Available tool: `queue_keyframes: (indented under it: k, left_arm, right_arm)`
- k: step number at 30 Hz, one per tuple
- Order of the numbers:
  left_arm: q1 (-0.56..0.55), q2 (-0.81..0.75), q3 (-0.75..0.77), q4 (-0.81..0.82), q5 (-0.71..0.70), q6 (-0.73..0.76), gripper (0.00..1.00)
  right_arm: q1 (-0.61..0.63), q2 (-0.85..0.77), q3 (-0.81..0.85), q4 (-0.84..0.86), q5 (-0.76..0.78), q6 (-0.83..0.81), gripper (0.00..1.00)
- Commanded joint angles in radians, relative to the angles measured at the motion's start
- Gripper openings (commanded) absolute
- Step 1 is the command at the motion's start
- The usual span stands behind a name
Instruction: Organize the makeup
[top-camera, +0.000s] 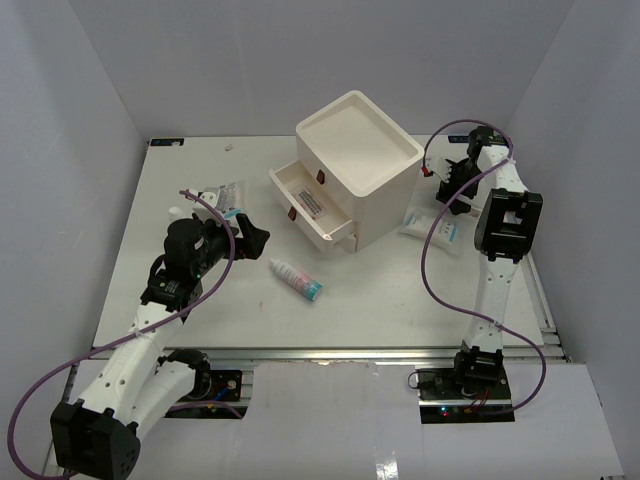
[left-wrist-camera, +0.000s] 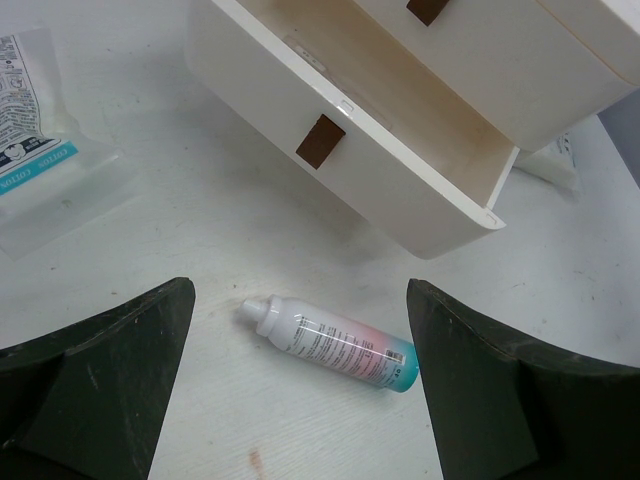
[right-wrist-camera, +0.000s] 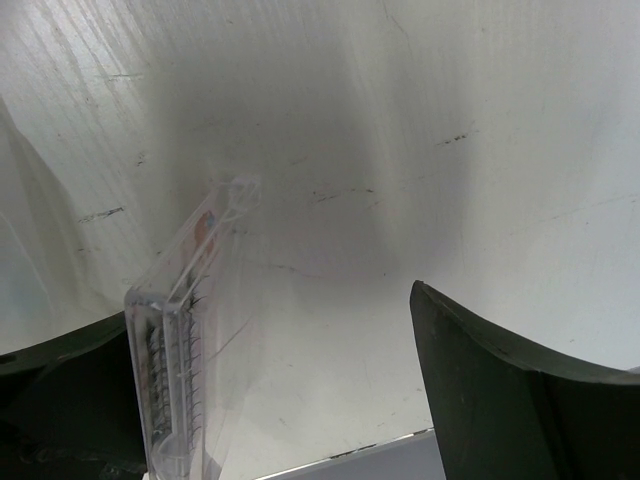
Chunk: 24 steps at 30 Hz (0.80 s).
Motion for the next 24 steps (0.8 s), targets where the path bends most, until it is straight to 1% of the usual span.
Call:
queue_keyframes:
  k: [1,6,10,13,14,17,24]
  left_arm:
    - [0.004,-0.005,-0.003,0.014,-0.001,0.001,0.98]
    - [0.003,-0.005,-0.003,0.012,0.001,0.001,0.98]
    - [0.004,-0.007,-0.003,0.012,0.003,0.001,0.98]
    - [0.004,-0.008,-0.003,0.012,0.004,0.001,0.98]
    - [0.004,-0.008,-0.003,0.012,0.004,0.001,0.98]
    - [0.004,-0.013,-0.003,0.014,0.004,0.0,0.98]
    - [0.004,-0.024,-0.002,0.012,0.01,0.0,0.98]
  right_arm:
    - [-0.004,0.024,0.035,-0.02,0.004,-0.014,0.89]
    - [-0.004,0.02,0.028,-0.038,0.012,-0.016,0.8]
    - [-0.004,0.01,0.016,-0.049,0.002,-0.011,0.74]
    - [-0.004,0.002,-0.001,-0.052,0.0,-0.002,0.64]
    - [-0.004,-0.002,-0.003,-0.054,0.0,0.0,0.55]
    - [-0.003,-0.009,-0.008,-0.067,0.0,0.01,0.4]
    - [-0.006,-0.113,-0.084,-0.041,-0.035,0.088,0.2]
